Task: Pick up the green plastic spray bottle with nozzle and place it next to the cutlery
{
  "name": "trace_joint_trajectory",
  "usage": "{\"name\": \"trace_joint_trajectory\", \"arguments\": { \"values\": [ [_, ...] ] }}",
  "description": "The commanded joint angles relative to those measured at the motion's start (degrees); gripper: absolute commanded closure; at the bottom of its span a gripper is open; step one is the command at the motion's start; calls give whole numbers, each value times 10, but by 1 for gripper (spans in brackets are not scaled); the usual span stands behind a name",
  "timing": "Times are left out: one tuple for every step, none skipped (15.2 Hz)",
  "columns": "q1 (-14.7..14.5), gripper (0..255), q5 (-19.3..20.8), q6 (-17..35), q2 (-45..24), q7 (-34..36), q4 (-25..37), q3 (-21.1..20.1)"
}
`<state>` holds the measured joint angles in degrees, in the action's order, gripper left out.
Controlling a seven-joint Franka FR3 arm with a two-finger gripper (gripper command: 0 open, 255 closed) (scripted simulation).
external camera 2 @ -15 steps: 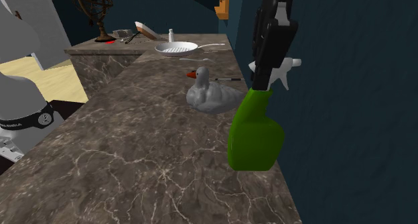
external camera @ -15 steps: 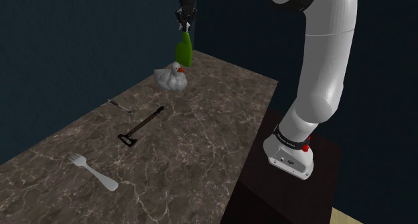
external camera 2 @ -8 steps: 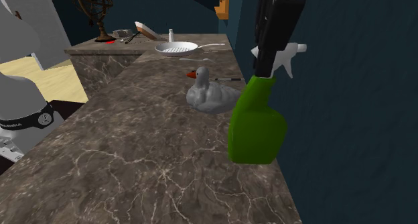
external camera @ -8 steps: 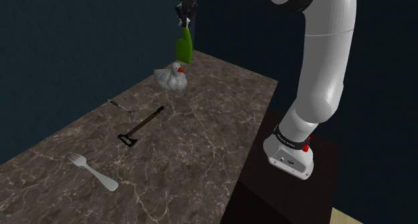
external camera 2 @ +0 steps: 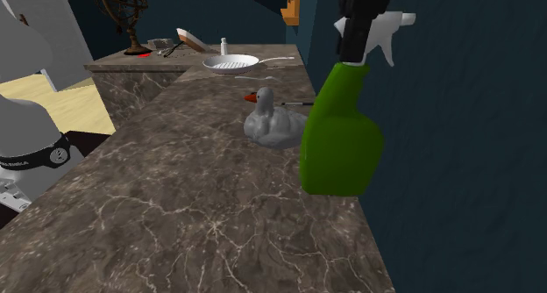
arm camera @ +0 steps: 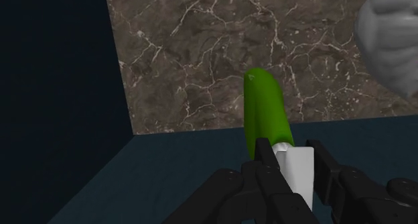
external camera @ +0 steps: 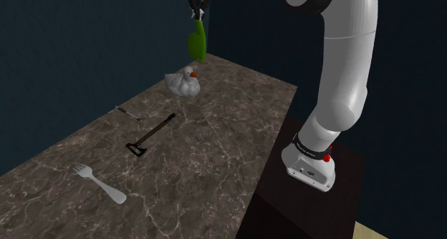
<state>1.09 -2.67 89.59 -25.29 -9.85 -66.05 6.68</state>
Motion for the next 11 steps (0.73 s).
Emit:
{"name": "trace_joint_trajectory", "arguments": {
  "values": [
    [2, 255, 0, -19, -4, -1, 23, 0],
    [2, 255, -1, -29, -8, -1, 36, 0],
    [3, 255, -1, -39, -12, -1, 50, 0],
    [4, 255, -2, -49, -16, -1, 65, 0],
    [5, 255, -2, -60, -21, -1, 81, 0],
    [5, 255, -3, -65, -23, -1, 87, 0],
    [-5, 255, 1, -51, 2, 9, 49, -2],
    [-15, 255, 4, -39, 24, 19, 15, -4],
    [-24, 255, 6, -28, 44, 29, -16, -6],
    [-33, 255, 9, -19, 63, 40, -44, -9],
    [-42, 255, 11, -11, 81, 51, -69, -12]
  ]
}}
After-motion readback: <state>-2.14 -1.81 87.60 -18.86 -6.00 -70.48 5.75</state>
